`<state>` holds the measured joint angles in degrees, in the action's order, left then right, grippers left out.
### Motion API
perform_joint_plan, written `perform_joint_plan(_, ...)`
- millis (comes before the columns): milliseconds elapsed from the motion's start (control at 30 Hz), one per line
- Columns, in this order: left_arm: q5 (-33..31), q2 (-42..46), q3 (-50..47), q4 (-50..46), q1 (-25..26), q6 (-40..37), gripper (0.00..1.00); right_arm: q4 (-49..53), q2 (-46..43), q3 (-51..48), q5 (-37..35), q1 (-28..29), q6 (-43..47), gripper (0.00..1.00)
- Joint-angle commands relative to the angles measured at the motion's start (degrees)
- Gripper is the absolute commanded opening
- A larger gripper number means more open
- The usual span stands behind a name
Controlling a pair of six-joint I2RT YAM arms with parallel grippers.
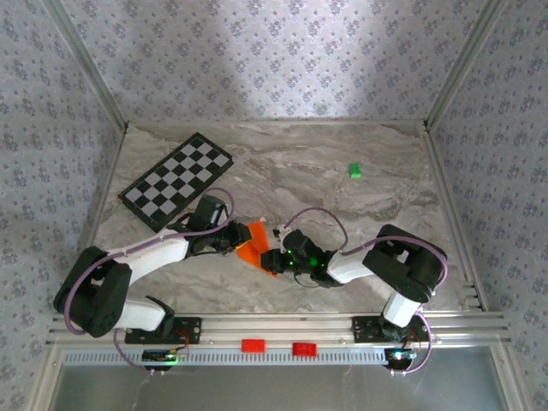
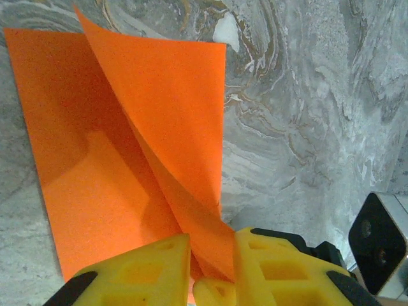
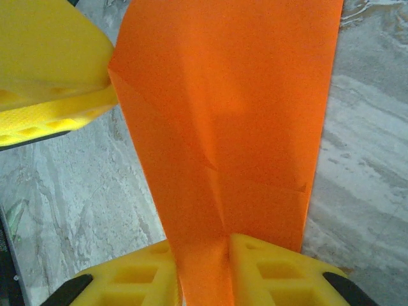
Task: Fold a paper plane with a square sheet of paper (pick it up from the middle)
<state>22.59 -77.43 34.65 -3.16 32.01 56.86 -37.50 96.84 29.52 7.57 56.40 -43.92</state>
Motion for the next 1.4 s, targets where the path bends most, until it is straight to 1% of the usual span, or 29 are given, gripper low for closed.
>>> perform_joint_plan(0,0.8,-0.7,1.4,0.1,0.3,-0.1,0.28,4.0,-0.8,1.4,-0.8,0.8,2.3,0.24)
perform_joint_plan(67,0.4,-0.6,1.5,0.1,0.4,-0.1,0.42,5.6,-1.4,1.9,-1.5,1.2,3.9,0.21)
perform_joint_plan(100,0.2,-0.5,1.7,0.0,0.3,-0.2,0.47,6.7,-1.5,2.3,-1.7,1.2,4.4,0.21)
perform_joint_plan(167,-0.8,-0.4,2.3,-1.2,0.3,-0.2,0.60,9.4,-1.9,3.3,-2.7,1.5,5.8,0.21)
perform_joint_plan(300,-3.3,-0.7,3.3,-3.5,0.4,-0.1,0.70,12.9,-2.4,4.9,-4.2,2.3,8.4,0.21)
perform_joint_plan(433,-4.2,-3.2,4.9,-6.0,0.3,0.5,0.70,16.7,-3.0,6.7,-6.8,3.6,12.8,0.21)
perform_joint_plan(533,-4.3,-5.5,6.0,-8.0,0.1,0.8,0.65,19.8,-3.6,8.2,-9.3,4.9,15.9,0.21)
perform_joint_plan(567,-3.9,-6.1,6.2,-7.8,0.1,0.8,0.61,21.7,-3.7,9.1,-10.7,5.5,17.0,0.21)
perform_joint_plan(667,-3.1,-7.5,6.8,-8.0,0.1,1.0,0.48,26.4,-3.5,11.6,-13.3,6.8,19.6,0.21)
perform_joint_plan(733,-3.0,-8.1,7.2,-8.6,0.1,1.0,0.37,28.8,-3.2,13.0,-15.7,7.7,20.4,0.22)
perform_joint_plan(767,-3.1,-8.3,7.4,-9.1,0.1,1.0,0.33,30.3,-3.1,13.9,-16.8,8.3,20.9,0.22)
perform_joint_plan(833,-3.3,-8.4,7.4,-9.6,0.0,1.1,0.28,32.7,-2.7,15.2,-19.3,9.2,22.3,0.22)
perform_joint_plan(967,-3.1,-8.3,7.9,-10.1,0.0,1.6,0.21,37.0,-2.2,17.4,-24.2,11.0,24.8,0.24)
perform_joint_plan(1033,-2.9,-8.2,8.1,-10.2,0.1,1.7,0.14,39.5,-1.6,18.9,-26.1,11.8,25.8,0.24)
perform_joint_plan(1100,-2.7,-8.0,8.5,-10.2,0.0,1.8,0.11,41.5,-1.0,20.2,-27.8,12.6,26.4,0.24)
perform_joint_plan(1233,-2.6,-8.0,8.9,-10.6,0.0,2.3,0.09,44.8,0.4,22.4,-31.6,13.7,26.7,0.24)
perform_joint_plan(1367,-2.5,-7.8,8.9,-10.4,0.0,2.8,0.07,47.6,2.1,24.4,-33.5,14.5,26.3,0.25)
